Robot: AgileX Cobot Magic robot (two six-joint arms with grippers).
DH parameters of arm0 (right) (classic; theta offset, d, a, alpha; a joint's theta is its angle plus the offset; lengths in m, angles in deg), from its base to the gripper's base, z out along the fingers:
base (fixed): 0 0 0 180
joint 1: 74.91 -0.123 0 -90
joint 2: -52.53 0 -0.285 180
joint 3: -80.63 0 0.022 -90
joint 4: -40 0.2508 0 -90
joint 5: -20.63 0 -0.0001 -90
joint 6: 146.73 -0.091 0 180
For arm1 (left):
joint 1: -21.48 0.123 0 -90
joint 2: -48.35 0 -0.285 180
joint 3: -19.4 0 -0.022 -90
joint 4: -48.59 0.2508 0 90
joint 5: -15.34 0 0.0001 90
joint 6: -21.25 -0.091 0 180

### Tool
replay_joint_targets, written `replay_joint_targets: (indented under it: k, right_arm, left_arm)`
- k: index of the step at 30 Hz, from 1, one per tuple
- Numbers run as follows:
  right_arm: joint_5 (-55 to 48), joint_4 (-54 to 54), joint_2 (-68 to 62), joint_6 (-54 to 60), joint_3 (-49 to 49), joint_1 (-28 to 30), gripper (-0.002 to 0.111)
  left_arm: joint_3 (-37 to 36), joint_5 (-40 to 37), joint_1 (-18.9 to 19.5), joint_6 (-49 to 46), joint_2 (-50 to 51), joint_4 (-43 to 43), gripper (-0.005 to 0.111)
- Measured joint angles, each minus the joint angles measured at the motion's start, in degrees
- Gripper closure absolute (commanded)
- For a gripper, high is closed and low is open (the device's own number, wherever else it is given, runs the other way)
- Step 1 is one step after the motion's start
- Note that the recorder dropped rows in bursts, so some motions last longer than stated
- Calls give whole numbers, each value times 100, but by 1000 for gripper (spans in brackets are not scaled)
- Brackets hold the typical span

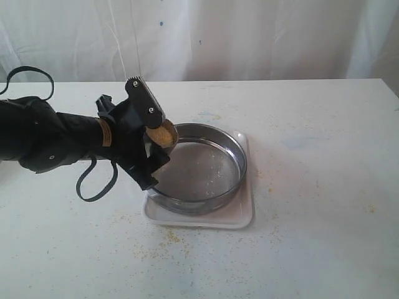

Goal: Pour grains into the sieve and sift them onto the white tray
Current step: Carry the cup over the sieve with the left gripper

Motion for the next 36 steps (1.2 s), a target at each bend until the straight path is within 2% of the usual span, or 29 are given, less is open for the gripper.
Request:
replay_joint_targets:
  k: [8,15,25,36]
  right_arm:
    - [0,0,0,0,0,0,108]
    - [0,0,0,0,0,0,108]
    - [0,0,0,0,0,0,108]
    - [0,0,0,0,0,0,108]
  left_arm:
    - [14,-52,-11,-513,0,17,107]
    - [389,-522,-46,-639,160,197,107]
    - [825,-1057,-327,-1365,394,315,107]
    - [883,-1279,-482,-1682,533,319,107]
